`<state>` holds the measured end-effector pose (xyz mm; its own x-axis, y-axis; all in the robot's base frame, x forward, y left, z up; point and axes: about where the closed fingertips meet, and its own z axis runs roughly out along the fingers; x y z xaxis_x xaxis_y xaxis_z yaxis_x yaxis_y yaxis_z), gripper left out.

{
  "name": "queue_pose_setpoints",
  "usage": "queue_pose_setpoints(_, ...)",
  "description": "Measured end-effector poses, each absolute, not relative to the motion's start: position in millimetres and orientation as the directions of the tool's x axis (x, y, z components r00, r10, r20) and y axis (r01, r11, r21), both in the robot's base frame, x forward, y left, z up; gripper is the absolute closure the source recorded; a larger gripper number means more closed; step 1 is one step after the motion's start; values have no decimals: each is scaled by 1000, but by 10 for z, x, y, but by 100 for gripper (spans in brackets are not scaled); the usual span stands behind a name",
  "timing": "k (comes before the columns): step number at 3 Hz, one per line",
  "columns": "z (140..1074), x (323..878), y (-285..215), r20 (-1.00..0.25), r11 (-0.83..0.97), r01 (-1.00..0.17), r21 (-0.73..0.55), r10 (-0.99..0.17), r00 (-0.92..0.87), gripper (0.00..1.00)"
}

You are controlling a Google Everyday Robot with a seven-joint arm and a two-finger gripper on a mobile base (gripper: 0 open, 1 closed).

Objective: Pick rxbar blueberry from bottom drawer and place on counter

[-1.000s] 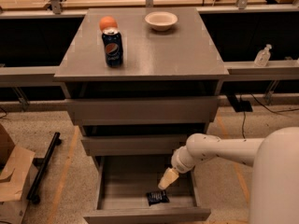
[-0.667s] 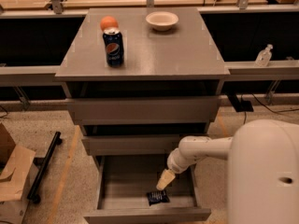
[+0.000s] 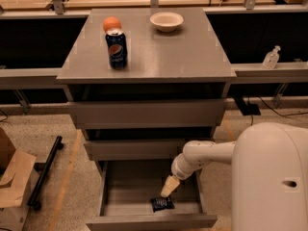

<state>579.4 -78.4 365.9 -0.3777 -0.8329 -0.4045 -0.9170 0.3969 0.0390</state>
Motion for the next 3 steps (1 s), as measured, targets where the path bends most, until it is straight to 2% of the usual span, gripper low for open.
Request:
queue_pose_setpoints(2,3266,5685,-776,-555,393,-901,182,-715,-424,0)
queue_pose_setpoints(3,2846,5663,-784,-559,387,-886,256,-688,-462,0)
